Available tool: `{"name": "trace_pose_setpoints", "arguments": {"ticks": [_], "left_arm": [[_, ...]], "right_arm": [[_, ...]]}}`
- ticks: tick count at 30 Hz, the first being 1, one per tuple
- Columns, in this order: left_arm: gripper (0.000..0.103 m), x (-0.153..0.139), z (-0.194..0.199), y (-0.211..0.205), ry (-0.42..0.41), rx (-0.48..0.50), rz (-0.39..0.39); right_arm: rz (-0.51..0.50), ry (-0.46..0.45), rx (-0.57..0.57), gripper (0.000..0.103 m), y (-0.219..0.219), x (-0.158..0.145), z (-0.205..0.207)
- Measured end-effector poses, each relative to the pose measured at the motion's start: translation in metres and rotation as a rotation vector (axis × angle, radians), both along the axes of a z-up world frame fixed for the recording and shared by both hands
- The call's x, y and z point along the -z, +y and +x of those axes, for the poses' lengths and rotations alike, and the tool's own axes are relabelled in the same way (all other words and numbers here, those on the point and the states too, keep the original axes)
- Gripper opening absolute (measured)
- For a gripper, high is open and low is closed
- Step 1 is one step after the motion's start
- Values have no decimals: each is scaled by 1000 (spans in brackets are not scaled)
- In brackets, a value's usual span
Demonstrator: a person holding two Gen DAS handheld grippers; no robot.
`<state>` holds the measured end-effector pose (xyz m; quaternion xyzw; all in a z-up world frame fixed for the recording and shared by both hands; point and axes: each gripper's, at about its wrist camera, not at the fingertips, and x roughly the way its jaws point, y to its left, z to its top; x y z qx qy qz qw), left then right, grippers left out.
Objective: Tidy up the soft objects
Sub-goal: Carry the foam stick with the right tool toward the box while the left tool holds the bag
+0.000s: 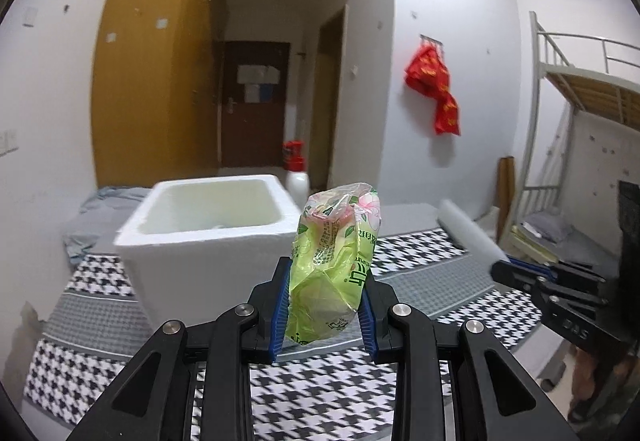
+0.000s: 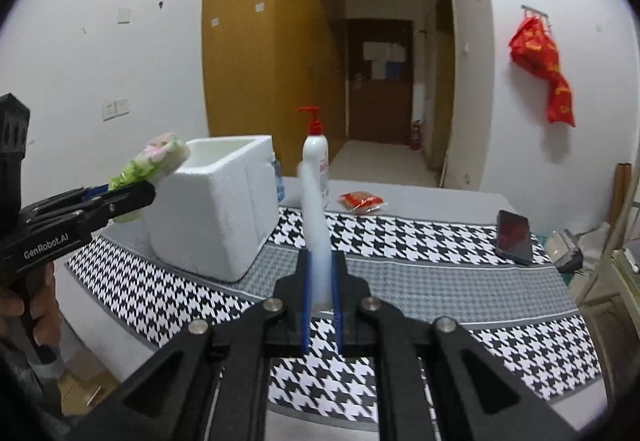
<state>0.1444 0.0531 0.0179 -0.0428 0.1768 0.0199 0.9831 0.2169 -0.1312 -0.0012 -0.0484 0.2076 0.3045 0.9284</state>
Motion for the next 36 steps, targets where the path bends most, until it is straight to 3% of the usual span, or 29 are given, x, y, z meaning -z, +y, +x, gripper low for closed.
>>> {"name": "trace_pose_setpoints", "arguments": {"ticks": [9, 16, 36], "left_arm": [[32, 6, -15, 1, -18, -27, 67], [32, 10, -27, 13, -32, -69, 61], [32, 3, -51, 66, -28, -164, 76]], "right_arm": [[23, -42, 71, 11, 21, 1, -30], [14, -63, 105, 11, 37, 0, -46], [1, -63, 16, 12, 84, -5, -58]]}}
